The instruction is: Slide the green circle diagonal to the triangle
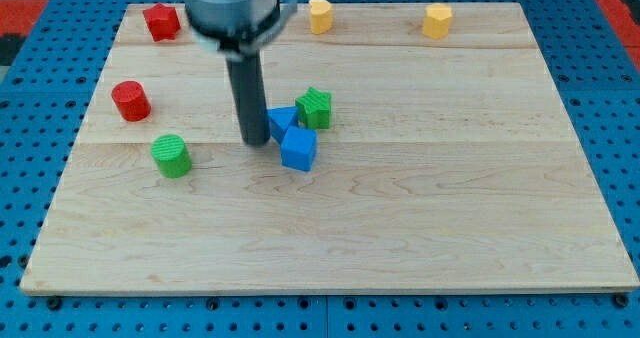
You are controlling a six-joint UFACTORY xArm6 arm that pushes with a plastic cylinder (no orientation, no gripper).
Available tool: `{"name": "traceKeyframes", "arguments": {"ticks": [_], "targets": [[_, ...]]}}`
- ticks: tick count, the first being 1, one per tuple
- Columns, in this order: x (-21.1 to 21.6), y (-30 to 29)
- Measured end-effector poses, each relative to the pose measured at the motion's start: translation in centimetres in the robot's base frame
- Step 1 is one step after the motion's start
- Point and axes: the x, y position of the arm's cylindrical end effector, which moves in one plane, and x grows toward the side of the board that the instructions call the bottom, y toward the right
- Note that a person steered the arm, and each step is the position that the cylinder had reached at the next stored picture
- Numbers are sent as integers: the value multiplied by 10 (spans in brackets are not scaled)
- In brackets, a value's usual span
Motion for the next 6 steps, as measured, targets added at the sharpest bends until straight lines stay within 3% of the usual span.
{"name": "traceKeyframes", "arguments": {"ticks": [1,2,3,6], "targets": [[-15,-20],[-16,-82],[58,-84],[39,-71]]}}
